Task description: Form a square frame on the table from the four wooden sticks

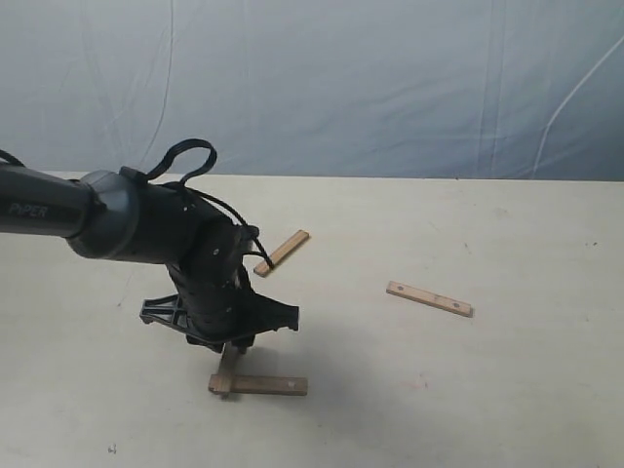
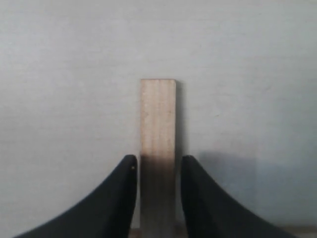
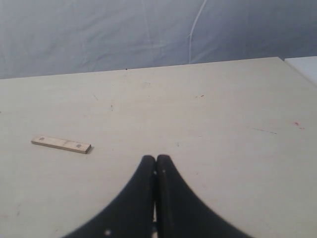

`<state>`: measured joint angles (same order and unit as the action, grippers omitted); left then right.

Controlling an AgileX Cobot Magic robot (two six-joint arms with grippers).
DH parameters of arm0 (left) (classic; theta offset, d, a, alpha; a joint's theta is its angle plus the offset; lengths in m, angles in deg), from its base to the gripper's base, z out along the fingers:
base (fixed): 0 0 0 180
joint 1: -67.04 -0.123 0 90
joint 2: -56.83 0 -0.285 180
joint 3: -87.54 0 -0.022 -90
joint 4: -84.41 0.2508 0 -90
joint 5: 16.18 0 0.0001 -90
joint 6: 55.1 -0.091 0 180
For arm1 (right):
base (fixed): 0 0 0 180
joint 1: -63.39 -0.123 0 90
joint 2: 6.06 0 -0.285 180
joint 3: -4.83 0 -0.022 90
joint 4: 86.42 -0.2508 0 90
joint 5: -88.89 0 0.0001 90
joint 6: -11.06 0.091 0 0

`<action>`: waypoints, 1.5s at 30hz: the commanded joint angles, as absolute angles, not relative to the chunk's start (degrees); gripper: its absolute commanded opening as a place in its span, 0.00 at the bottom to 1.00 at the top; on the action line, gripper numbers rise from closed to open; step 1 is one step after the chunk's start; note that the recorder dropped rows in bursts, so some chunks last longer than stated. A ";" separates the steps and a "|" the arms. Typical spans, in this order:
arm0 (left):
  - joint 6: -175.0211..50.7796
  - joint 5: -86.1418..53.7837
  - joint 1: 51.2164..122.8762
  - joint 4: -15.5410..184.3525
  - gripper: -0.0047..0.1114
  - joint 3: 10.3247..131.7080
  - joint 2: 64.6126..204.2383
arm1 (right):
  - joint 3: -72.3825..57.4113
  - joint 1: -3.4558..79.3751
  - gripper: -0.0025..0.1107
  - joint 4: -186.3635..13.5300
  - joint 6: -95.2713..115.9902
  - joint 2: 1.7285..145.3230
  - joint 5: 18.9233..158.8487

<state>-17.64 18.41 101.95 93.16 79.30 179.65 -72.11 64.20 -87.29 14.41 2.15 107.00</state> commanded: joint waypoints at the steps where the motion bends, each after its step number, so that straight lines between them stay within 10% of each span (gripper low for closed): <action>1: -18.66 18.88 101.94 92.41 0.47 79.57 178.04 | -72.38 64.54 0.01 -87.04 14.28 1.73 106.43; 5: -21.83 22.35 101.94 93.59 0.45 81.19 174.03 | -72.38 64.54 0.01 -87.04 14.28 1.73 106.43; 10: -28.04 27.52 98.78 94.21 0.05 80.53 165.94 | -72.38 64.54 0.01 -87.04 14.28 1.73 106.43; 24: -42.16 18.43 72.86 82.32 0.04 56.81 131.05 | -72.38 64.54 0.01 -87.04 14.28 1.73 106.43; 45: -42.41 -0.77 72.23 75.56 0.04 24.43 73.85 | -72.38 64.54 0.01 -87.70 14.28 1.73 106.43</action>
